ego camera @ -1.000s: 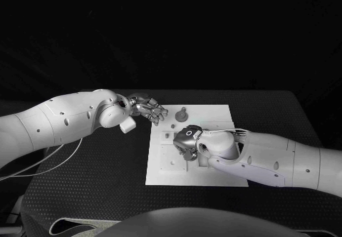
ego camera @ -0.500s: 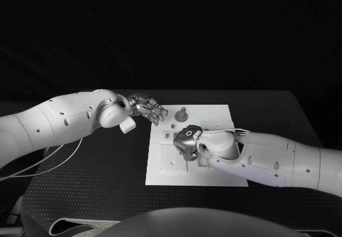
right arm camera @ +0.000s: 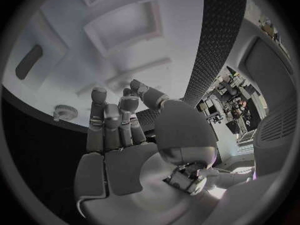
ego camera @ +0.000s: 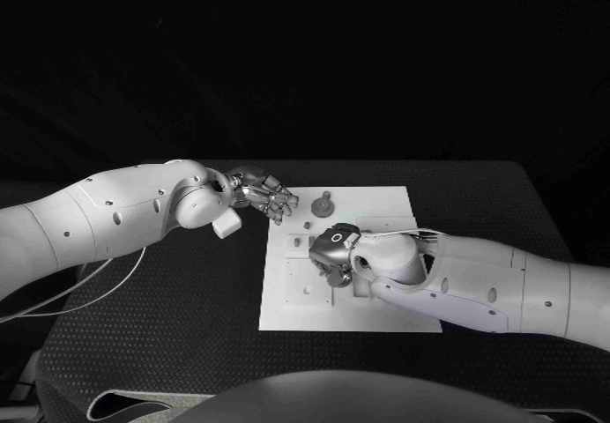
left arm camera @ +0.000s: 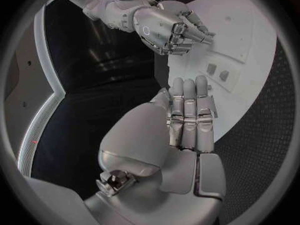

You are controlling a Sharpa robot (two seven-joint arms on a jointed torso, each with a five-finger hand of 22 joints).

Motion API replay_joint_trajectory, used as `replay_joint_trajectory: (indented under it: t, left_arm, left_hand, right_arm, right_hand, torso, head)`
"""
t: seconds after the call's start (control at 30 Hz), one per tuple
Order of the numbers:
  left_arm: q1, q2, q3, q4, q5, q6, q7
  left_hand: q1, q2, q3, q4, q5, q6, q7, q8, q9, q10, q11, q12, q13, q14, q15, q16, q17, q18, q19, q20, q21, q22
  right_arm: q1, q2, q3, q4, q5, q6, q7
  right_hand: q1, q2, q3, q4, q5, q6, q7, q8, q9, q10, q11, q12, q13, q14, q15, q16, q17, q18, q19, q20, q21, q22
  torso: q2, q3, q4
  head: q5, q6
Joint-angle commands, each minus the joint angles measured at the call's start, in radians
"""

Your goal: Assemble the parts on the task board

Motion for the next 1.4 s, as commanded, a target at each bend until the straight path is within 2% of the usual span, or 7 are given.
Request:
replay_joint_trajectory:
  t: [0.03,0.87,1.4]
  left_arm:
    - [0.001,0.001,0.001,0.001,0.004,0.013,0.007]
    - [0.001,-0.001,0.001,0.004,0.004,0.013,0.006]
    - [0.001,0.0,0.001,0.004,0.002,0.018,0.006]
  left_hand:
    - [-0.002,-0.009,-0.001,0.006,0.0,-0.003,0.002,-0.006,-0.001,0.001,0.008,-0.007,0.001,-0.005,-0.001,-0.001,-0.001,0.018,-0.001,0.004,-0.005,0.001]
    - [0.0,-0.01,-0.001,0.008,0.0,-0.003,0.002,-0.006,-0.001,0.001,0.008,-0.007,0.002,-0.005,-0.001,-0.001,-0.001,0.018,-0.001,0.004,-0.005,0.001]
    - [0.001,-0.01,-0.001,0.01,0.0,-0.003,0.002,-0.006,-0.001,0.001,0.008,-0.007,0.002,-0.005,-0.001,-0.001,-0.002,0.018,-0.001,0.005,-0.005,0.002]
  right_arm:
    - [-0.001,0.0,0.0,0.002,-0.003,0.026,0.006]
    - [-0.001,0.007,0.0,-0.006,0.0,-0.002,-0.016]
    - [-0.001,0.007,0.0,-0.003,-0.006,0.009,-0.016]
  right_hand:
    - [-0.004,-0.005,0.006,-0.002,0.006,0.104,-0.048,0.001,0.0,-0.136,-0.069,0.005,-0.001,0.004,-0.037,0.001,-0.001,0.014,0.009,0.001,0.004,0.017]
    - [-0.008,-0.013,0.006,-0.001,0.006,0.097,-0.044,-0.006,-0.003,-0.142,-0.066,0.001,-0.007,0.0,-0.035,-0.005,-0.003,0.014,0.005,0.002,-0.002,0.016]
    - [-0.006,-0.009,0.007,-0.002,0.006,0.1,-0.044,-0.005,-0.002,-0.14,-0.066,0.002,-0.008,0.002,-0.035,-0.005,-0.003,0.014,0.007,0.002,-0.002,0.016]
  torso:
    - [0.0,-0.0002,0.0003]
    - [0.0,-0.0007,0.0001]
    - [0.0,-0.0003,-0.0001]
  head:
    - [0.0,-0.002]
    - [0.0,-0.005]
    - [-0.002,-0.005]
